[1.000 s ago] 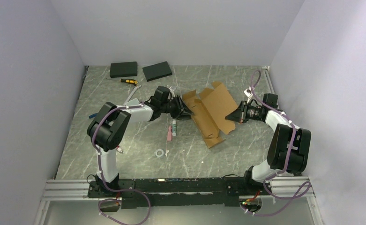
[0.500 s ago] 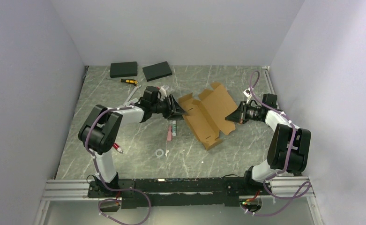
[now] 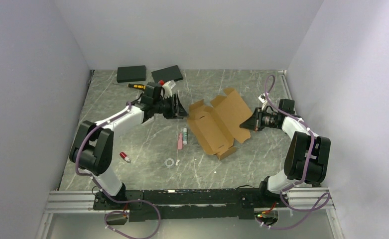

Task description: Fold the paper box

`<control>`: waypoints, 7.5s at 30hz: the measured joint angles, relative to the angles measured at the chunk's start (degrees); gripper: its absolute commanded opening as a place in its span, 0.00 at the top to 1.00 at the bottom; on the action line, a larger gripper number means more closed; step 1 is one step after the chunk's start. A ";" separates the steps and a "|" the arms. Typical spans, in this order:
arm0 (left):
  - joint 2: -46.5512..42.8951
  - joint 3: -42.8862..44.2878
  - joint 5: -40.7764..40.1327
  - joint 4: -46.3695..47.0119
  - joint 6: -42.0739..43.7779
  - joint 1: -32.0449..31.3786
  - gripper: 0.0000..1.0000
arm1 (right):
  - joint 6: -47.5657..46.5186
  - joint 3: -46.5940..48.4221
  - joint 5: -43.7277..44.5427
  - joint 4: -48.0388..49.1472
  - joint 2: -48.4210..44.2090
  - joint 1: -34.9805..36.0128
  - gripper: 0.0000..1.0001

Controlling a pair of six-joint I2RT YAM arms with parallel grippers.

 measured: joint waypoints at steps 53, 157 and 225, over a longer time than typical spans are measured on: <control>10.34 9.31 -4.00 -6.82 12.59 -1.95 0.79 | -2.73 0.98 1.75 -1.84 -0.02 2.34 1.00; 29.03 25.51 4.63 1.95 0.39 -6.64 0.96 | -5.35 2.58 5.68 -4.17 -0.02 4.96 1.00; -15.23 -21.55 0.39 26.43 3.85 11.65 0.48 | -31.54 -3.28 33.24 0.24 -33.46 19.32 1.00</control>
